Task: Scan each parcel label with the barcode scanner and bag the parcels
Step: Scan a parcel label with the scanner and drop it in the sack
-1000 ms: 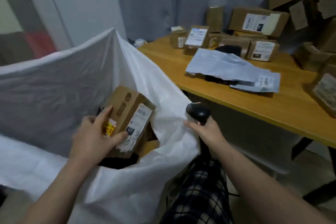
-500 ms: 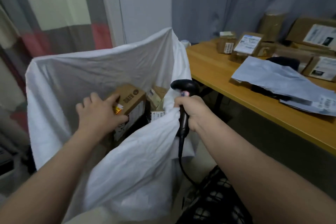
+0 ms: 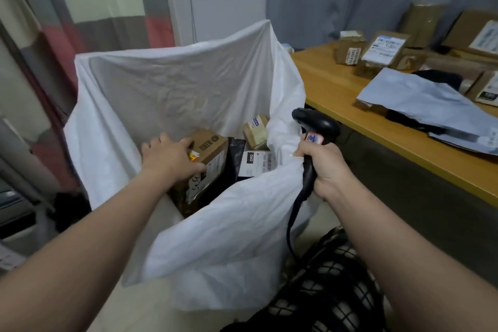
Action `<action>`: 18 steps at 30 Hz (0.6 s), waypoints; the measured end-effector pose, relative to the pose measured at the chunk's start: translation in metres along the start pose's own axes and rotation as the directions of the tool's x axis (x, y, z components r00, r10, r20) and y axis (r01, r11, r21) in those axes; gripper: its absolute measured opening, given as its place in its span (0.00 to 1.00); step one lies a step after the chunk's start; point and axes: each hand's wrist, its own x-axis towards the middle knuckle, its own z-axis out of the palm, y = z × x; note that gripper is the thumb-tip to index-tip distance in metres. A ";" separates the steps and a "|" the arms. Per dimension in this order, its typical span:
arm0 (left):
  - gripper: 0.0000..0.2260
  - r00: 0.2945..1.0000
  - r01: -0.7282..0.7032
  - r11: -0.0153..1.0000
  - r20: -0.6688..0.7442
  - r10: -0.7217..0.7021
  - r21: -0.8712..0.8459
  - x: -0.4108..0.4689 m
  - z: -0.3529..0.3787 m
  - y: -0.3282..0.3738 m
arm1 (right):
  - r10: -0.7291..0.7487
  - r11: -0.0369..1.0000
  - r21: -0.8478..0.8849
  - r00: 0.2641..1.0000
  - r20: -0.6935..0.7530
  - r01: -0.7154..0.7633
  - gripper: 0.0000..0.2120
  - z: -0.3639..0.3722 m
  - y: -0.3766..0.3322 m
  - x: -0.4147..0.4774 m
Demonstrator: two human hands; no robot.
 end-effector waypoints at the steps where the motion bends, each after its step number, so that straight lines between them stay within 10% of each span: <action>1: 0.35 1.000 0.004 1.000 0.017 -0.004 0.013 -0.001 0.002 0.000 | 0.011 1.000 -0.003 1.000 -0.010 -0.011 0.11 -0.002 0.001 0.002; 9: 0.29 0.994 -0.090 0.996 -0.062 0.090 0.008 0.000 0.001 0.030 | 0.054 0.991 -0.122 0.997 -0.052 -0.060 0.06 -0.012 0.017 0.009; 18: 0.23 0.845 -0.508 0.855 -0.252 0.471 -0.103 0.007 -0.046 0.174 | -0.232 0.880 -0.459 0.955 -0.184 0.125 0.10 -0.105 -0.020 0.018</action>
